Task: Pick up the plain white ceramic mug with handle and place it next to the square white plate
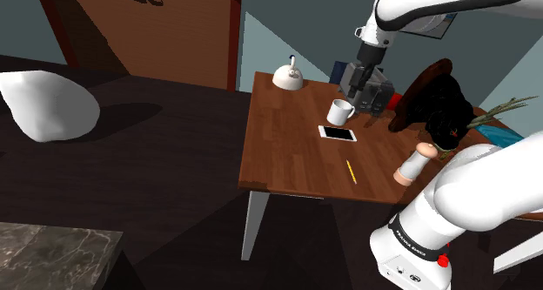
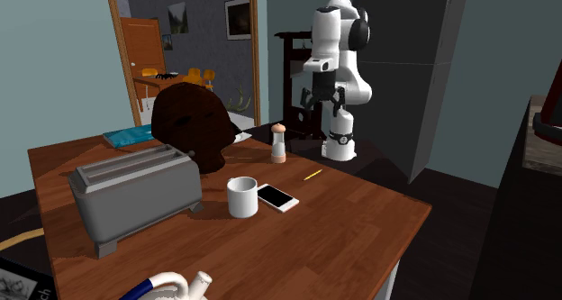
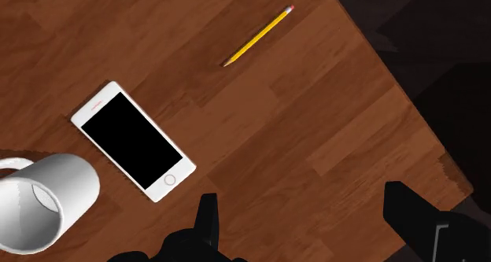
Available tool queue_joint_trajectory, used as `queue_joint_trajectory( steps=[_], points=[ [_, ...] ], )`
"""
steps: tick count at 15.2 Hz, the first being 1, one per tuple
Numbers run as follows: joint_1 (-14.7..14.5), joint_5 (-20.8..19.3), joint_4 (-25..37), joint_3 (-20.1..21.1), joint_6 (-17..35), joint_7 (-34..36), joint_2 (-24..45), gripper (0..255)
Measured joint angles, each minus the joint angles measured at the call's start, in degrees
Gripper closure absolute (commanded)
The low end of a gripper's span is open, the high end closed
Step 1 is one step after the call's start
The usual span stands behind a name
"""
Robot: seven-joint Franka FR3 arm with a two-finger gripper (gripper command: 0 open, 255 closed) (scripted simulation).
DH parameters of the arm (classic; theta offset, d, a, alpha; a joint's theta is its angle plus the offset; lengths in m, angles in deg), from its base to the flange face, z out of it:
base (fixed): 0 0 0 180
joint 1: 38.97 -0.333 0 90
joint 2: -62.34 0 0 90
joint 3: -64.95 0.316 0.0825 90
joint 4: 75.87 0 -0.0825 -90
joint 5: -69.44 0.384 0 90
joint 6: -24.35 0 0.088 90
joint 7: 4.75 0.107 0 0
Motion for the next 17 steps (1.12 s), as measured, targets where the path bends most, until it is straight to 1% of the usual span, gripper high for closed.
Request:
queue_joint_trajectory(
  steps=[4, 9, 11, 12, 14, 17],
  points=[
    [0.47, 0.48, 2.34, -3.76, 5.64, -4.41, 7.56, 0],
    [0.92, 3.09, 5.73, -7.43, 11.84, -10.03, 17.08, 0],
    [1.30, 5.31, 8.58, -8.88, 13.94, -13.17, 22.18, 0],
    [1.50, 6.19, 8.94, -9.25, 15.22, -14.26, 23.95, 0],
    [2.47, 9.01, 12.27, -10.24, 16.80, -17.87, 29.24, 0],
    [4.31, 13.21, 16.73, -10.50, 18.81, -22.29, 36.42, 0]
  ],
)
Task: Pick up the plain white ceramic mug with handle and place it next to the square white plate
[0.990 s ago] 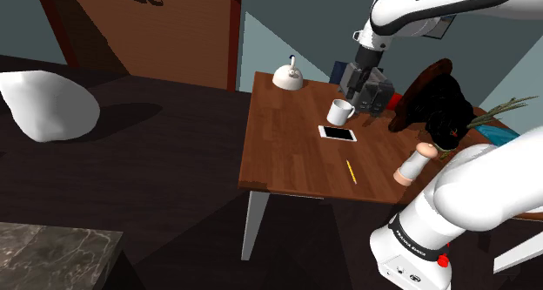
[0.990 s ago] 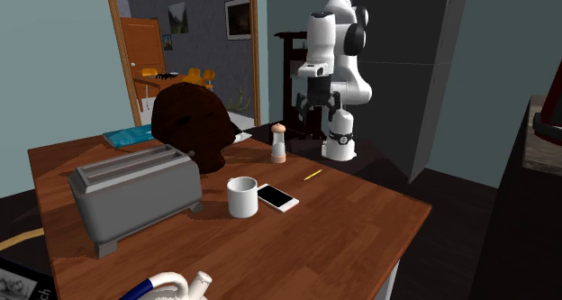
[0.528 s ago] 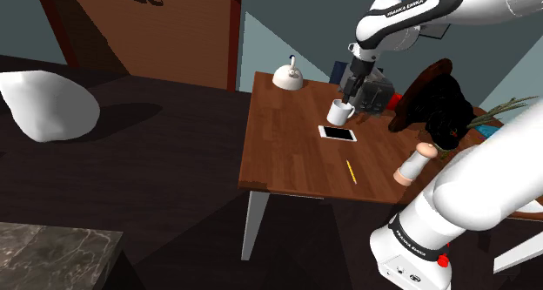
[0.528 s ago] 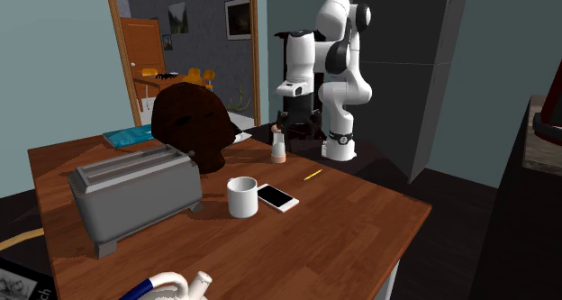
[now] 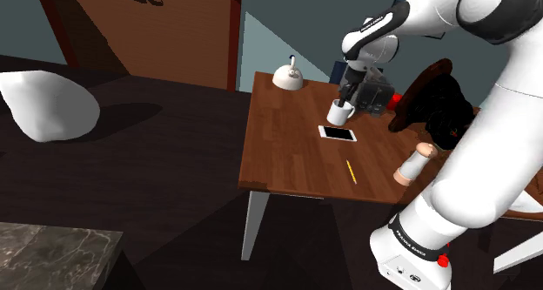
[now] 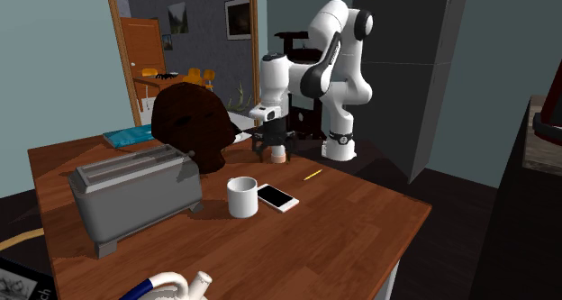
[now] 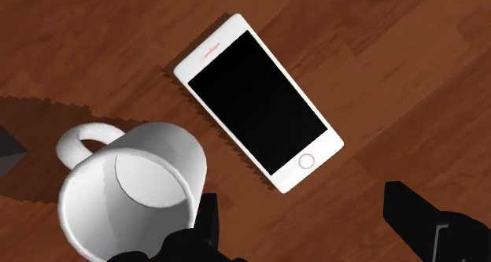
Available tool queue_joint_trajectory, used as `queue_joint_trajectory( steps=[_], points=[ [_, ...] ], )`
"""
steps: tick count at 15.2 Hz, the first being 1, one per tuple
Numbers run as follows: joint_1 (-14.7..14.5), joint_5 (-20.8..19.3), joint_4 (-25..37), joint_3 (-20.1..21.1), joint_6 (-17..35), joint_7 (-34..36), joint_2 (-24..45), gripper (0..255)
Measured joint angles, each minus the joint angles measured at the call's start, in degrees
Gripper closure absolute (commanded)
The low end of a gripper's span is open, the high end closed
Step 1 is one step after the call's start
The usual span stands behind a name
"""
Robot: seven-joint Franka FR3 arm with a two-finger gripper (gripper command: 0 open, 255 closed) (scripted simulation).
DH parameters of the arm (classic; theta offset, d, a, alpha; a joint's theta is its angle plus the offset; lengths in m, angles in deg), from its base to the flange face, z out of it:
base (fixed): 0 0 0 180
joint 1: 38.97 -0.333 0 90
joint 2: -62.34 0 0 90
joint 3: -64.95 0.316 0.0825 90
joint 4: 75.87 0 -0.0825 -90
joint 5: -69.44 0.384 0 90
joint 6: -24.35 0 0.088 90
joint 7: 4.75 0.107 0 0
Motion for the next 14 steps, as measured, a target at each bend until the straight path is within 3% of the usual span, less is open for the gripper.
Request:
queue_joint_trajectory(
  steps=[7, 14],
  points=[
    [5.80, 7.79, 11.83, 2.09, 1.93, -7.12, 15.00, 0],
    [7.39, 9.99, 12.42, 3.38, 5.15, -8.89, 19.07, 0]
  ],
)
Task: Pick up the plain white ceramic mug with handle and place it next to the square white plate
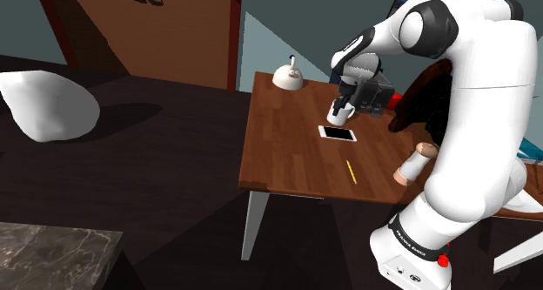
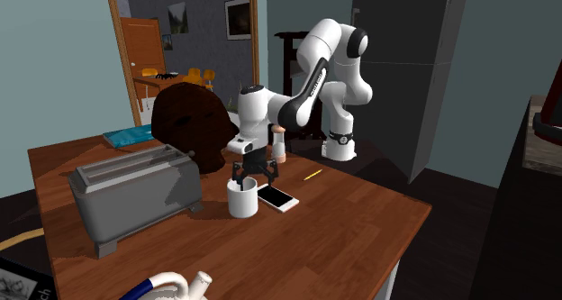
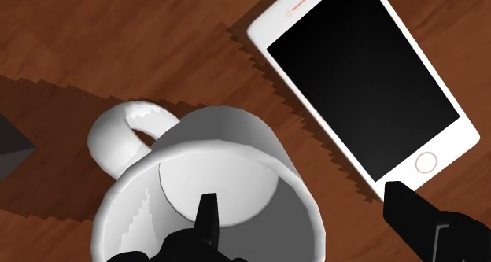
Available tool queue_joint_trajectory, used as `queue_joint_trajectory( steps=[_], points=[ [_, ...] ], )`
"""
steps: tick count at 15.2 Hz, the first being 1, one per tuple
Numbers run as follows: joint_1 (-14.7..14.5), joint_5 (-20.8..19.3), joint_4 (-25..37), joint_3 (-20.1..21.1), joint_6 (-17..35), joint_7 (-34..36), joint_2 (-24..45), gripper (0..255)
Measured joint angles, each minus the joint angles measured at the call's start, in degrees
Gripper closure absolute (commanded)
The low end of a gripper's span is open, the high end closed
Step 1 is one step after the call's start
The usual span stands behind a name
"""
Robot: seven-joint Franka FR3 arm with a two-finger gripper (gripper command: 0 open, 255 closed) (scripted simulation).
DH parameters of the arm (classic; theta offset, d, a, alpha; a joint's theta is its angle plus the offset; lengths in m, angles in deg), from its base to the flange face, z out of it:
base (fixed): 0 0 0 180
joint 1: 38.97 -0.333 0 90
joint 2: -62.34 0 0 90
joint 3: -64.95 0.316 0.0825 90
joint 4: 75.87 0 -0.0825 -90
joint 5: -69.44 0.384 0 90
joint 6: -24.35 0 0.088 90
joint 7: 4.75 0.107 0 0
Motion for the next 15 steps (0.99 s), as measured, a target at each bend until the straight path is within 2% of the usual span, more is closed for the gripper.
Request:
queue_joint_trajectory(
  steps=[7, 8, 15],
  points=[
    [0.12, 0.27, -0.07, 0.20, 0.55, -0.13, 0.49, 0],
    [0.12, 0.27, -0.07, 0.20, 0.55, -0.13, 0.49, 255],
    [0.10, 0.28, -0.06, 0.21, 0.56, -0.13, 0.47, 255]
  ],
)
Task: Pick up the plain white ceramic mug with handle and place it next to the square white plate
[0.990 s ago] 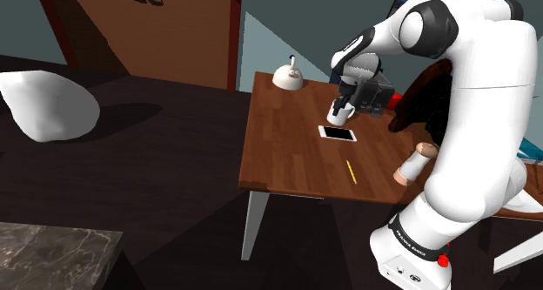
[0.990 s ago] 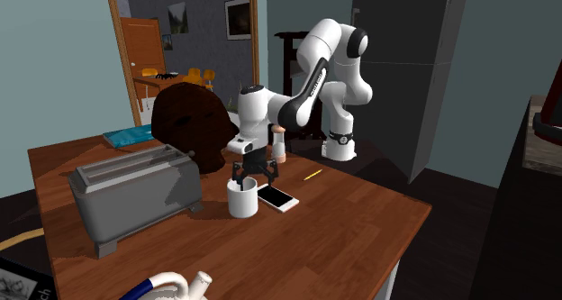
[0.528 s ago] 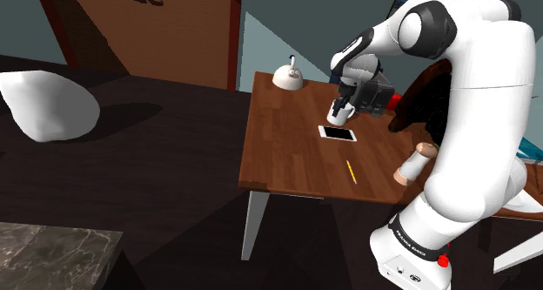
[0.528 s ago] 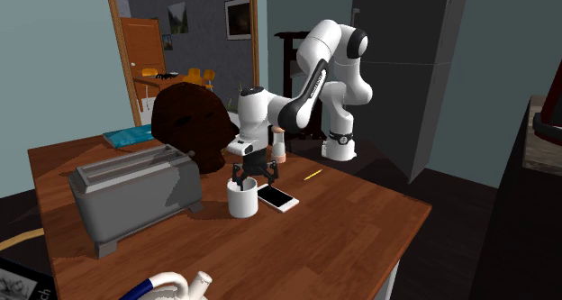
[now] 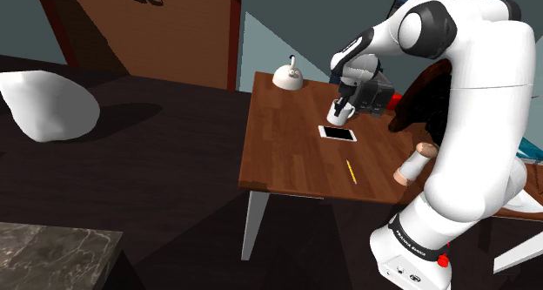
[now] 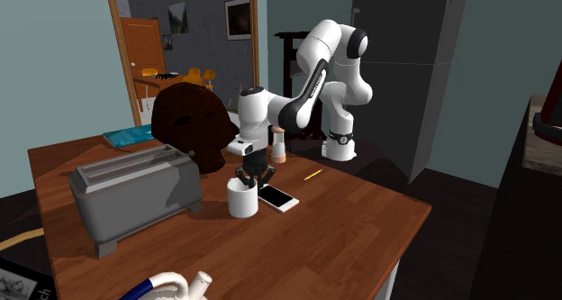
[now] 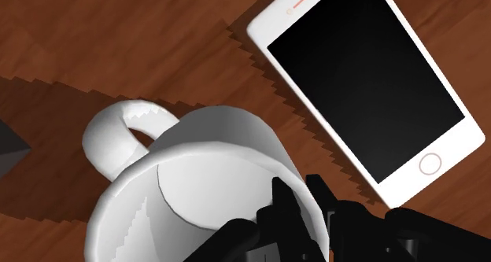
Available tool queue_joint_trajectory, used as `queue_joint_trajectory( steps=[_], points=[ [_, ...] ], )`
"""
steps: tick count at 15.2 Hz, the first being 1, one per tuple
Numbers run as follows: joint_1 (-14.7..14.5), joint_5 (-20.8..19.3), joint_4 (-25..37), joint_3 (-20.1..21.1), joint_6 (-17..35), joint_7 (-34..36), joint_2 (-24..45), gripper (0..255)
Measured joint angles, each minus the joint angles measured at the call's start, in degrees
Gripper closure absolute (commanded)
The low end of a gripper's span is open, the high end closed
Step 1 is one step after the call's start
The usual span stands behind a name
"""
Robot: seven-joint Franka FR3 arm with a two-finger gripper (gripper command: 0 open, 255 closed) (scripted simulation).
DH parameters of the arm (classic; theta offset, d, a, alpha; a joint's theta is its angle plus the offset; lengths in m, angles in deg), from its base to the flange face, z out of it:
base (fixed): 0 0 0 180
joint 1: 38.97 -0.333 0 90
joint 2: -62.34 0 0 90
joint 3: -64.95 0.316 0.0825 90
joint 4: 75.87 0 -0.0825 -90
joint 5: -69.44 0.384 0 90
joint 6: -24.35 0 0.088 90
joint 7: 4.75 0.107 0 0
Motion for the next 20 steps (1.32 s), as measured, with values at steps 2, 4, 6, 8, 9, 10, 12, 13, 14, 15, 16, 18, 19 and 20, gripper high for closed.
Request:
queue_joint_trajectory(
  steps=[2, 4, 6, 8, 9, 10, 12, 13, 14, 15, 16, 18, 19, 20],
  points=[
    [0.00, 0.00, -0.02, 0.00, 0.01, 0.00, -0.01, 255],
    [-0.07, -0.14, 0.00, -0.10, -0.26, 0.09, -0.24, 255],
    [-0.28, -0.61, 0.13, -0.44, -1.19, 0.34, -1.07, 255],
    [-0.52, -1.12, 0.39, -0.79, -2.27, 0.66, -1.96, 255],
    [-0.69, -1.36, 0.38, -0.94, -2.69, 0.85, -2.41, 255],
    [-0.75, -1.62, 0.58, -1.11, -3.27, 0.95, -2.83, 255],
    [-1.12, -2.29, 0.50, -1.54, -4.39, 1.35, -4.13, 255],
    [-1.17, -2.58, 0.71, -1.73, -5.05, 1.42, -4.62, 255],
    [-1.38, -2.85, 0.75, -1.87, -5.52, 1.70, -5.11, 255],
    [-1.45, -3.12, 1.11, -2.02, -6.24, 1.82, -5.49, 255],
    [-1.47, -3.34, 1.53, -2.17, -6.95, 1.91, -5.82, 255],
    [-1.64, -3.80, 2.01, -2.42, -8.12, 2.21, -6.57, 255],
    [-1.74, -4.07, 2.16, -2.56, -8.68, 2.34, -7.02, 255],
    [-1.87, -4.25, 2.53, -2.62, -9.26, 2.59, -7.27, 255]
  ],
)
